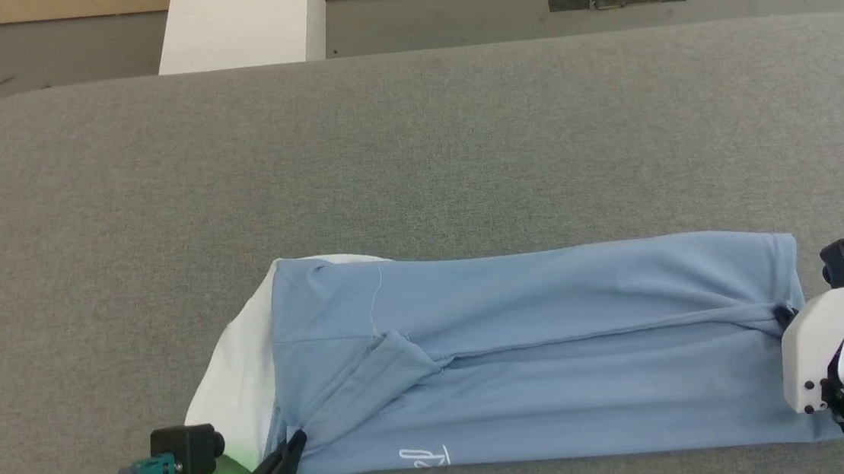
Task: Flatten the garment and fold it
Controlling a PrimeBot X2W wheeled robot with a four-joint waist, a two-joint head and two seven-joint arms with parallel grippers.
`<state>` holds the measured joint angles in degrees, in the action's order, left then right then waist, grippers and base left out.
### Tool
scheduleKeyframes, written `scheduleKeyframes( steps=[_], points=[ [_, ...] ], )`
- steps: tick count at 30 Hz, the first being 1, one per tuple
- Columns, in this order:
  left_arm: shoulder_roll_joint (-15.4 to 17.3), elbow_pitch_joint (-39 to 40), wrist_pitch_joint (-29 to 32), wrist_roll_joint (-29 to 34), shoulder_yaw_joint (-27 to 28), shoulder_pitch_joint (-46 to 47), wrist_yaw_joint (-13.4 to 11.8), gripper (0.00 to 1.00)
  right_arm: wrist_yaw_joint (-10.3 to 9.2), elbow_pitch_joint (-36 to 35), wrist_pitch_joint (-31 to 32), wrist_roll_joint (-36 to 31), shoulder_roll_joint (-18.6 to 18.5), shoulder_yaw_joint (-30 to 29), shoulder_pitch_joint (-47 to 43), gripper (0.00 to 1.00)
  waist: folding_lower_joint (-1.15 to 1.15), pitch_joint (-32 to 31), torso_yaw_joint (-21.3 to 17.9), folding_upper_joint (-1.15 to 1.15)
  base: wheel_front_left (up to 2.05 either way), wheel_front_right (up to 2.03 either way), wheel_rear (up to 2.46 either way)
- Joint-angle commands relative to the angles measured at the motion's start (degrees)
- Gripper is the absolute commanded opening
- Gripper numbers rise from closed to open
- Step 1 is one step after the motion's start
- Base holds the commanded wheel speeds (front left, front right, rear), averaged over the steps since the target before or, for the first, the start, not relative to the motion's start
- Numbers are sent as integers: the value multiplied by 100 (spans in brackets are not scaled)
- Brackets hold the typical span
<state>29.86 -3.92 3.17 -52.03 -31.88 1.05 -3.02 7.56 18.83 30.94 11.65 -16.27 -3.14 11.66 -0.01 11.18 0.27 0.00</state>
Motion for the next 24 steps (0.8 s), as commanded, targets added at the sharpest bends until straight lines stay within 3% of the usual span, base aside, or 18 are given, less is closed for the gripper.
scheduleKeyframes(
  steps=[1, 7, 12, 17, 24],
  points=[
    [-55, -49, -36, 0, -2, 56, -11, 100, -8, 94, 105, 47, 101, -41, -146, 100, 1, -59, 6, 0, 0, 0, 0],
    [-187, -11, -585, 177, 123, 57, -96, 100, -8, -411, -19, 125, 344, -515, -493, 100, 1, -232, 45, 0, 0, 0, 0],
    [-320, 9, -1408, 614, 329, 163, -357, 100, -8, -907, -323, 210, 603, -839, -857, 100, 1, -369, 70, 0, 0, 0, 0],
    [-537, -47, -1794, 1278, 710, 413, -627, 100, -8, -1431, -782, 192, 953, -1141, -1056, 100, 1, -505, 91, 0, 0, 0, 0],
    [-1056, 144, -1815, 2466, 1507, 786, -528, 100, -8, -1463, -1140, 77, 1230, -1566, -861, 100, 1, -558, 122, 0, 0, 0, 0]
  ],
)
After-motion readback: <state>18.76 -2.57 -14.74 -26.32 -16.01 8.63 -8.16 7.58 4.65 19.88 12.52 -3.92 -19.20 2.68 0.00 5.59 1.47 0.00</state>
